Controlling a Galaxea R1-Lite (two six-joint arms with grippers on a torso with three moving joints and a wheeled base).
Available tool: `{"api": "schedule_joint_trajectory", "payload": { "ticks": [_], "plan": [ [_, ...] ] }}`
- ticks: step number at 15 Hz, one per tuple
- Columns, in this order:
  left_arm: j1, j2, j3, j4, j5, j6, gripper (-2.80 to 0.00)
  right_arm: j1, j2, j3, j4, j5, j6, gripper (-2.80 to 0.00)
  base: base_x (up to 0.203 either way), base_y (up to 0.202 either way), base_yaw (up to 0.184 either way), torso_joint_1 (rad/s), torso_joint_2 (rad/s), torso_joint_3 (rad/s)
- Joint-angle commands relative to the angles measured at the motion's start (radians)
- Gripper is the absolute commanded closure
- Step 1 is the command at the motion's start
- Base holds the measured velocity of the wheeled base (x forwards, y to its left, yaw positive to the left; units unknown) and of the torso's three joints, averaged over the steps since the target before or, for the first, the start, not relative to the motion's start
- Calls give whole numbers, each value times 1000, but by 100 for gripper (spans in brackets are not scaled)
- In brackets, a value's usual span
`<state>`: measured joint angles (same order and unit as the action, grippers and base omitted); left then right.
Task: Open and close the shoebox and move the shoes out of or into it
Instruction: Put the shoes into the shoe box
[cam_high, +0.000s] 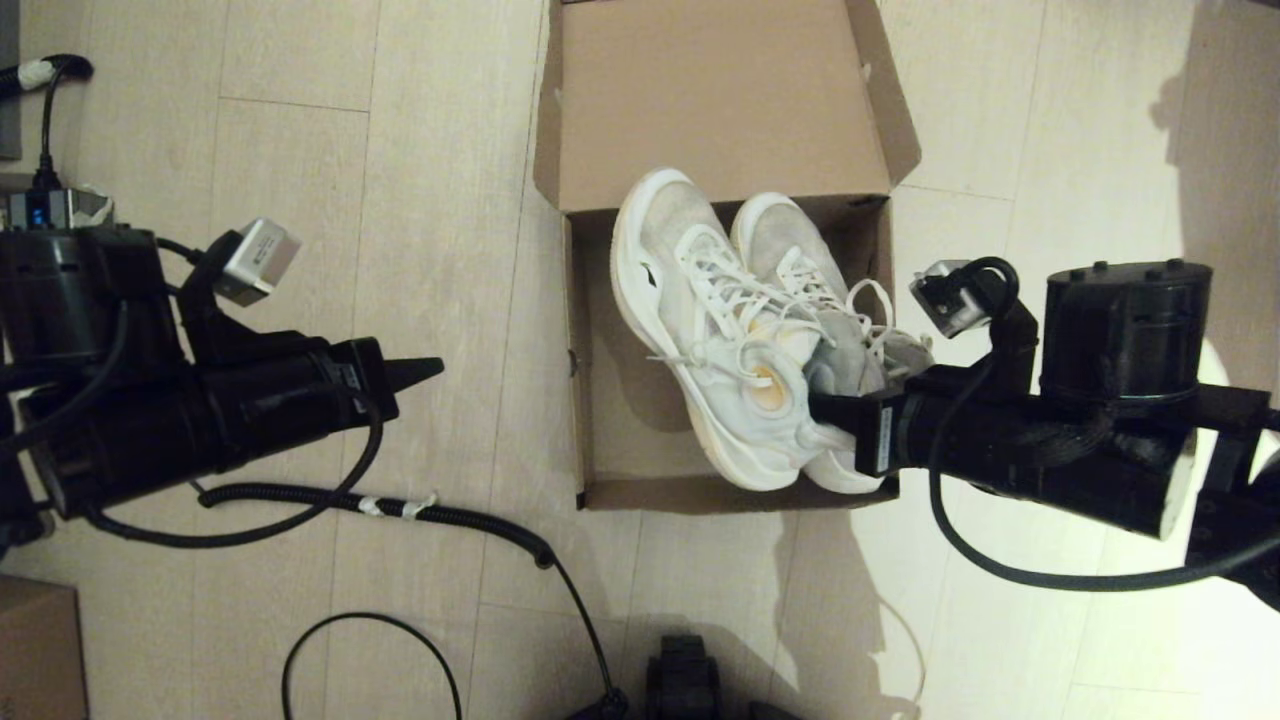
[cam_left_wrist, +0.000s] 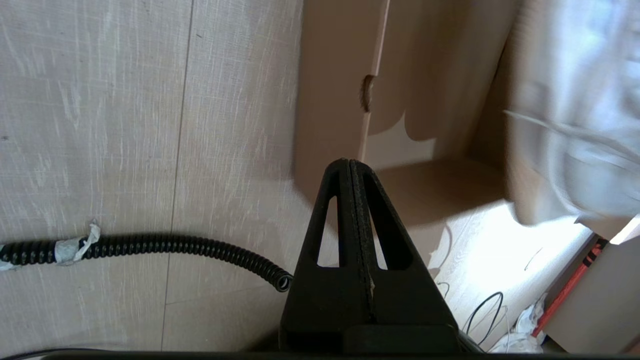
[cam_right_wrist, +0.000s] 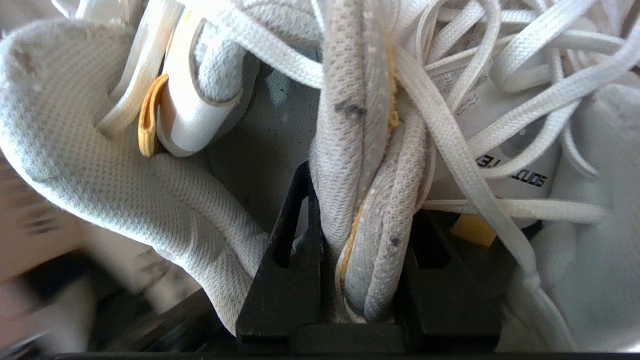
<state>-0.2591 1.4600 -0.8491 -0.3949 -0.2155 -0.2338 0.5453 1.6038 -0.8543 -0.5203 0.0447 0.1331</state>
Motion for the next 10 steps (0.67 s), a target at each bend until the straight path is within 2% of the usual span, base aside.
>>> {"api": "schedule_joint_trajectory", "payload": {
  "ticks": [1,5,10],
  "plan": [
    [0,-14,4,-2,-2,-2,0,5,92,-4,-49,-36,-39,0,0,0,0,0,0,0],
    [1,-26,14,-1,-2,-4,0,10,137,-4,-109,-88,-66,0,0,0,0,0,0,0],
    [1,-43,21,-1,-2,-4,0,10,151,0,-113,-89,-63,0,0,0,0,0,0,0]
  ]
}}
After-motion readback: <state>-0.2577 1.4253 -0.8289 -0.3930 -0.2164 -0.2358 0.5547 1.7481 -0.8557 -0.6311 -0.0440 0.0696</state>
